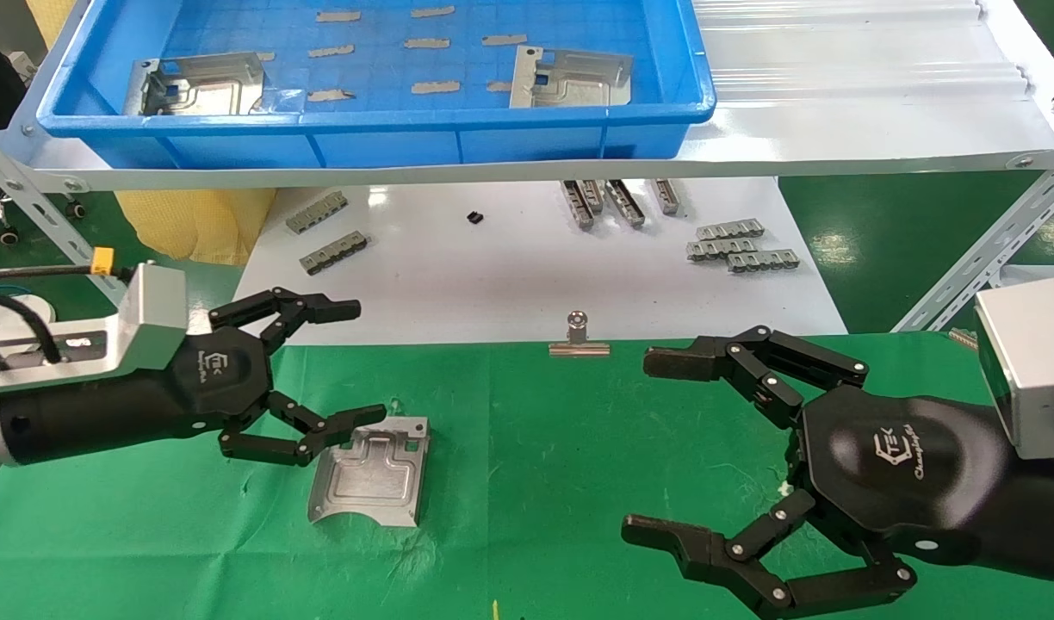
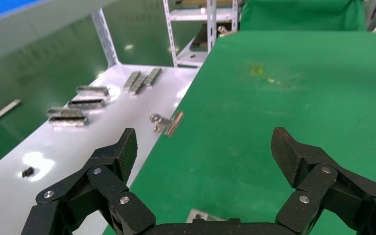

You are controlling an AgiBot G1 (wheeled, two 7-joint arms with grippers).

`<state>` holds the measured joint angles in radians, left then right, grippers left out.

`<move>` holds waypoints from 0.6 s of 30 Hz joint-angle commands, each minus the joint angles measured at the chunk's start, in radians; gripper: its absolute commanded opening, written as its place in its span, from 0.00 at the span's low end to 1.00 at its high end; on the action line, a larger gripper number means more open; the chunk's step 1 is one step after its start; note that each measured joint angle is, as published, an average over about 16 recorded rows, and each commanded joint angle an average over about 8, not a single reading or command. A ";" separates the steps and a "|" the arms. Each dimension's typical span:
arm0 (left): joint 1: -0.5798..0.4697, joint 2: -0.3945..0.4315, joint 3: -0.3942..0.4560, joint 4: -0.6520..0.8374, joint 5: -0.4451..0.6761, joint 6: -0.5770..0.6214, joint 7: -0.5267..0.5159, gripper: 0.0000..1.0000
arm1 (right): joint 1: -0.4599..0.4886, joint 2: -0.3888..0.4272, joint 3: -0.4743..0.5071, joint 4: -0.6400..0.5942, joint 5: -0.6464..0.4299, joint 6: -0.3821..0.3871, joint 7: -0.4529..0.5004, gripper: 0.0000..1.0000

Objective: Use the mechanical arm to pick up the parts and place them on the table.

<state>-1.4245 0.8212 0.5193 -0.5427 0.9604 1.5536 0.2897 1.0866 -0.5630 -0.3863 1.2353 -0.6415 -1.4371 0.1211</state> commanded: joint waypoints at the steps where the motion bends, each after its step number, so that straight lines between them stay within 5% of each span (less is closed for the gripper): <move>1: 0.020 -0.012 -0.014 -0.043 -0.013 -0.003 -0.028 1.00 | 0.000 0.000 0.000 0.000 0.000 0.000 0.000 1.00; 18: 0.194 -0.116 -0.133 -0.411 -0.127 -0.032 -0.265 1.00 | 0.000 0.000 0.000 0.000 0.000 0.000 0.000 1.00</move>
<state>-1.2301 0.7045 0.3862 -0.9545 0.8327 1.5214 0.0246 1.0866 -0.5630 -0.3864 1.2353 -0.6415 -1.4371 0.1211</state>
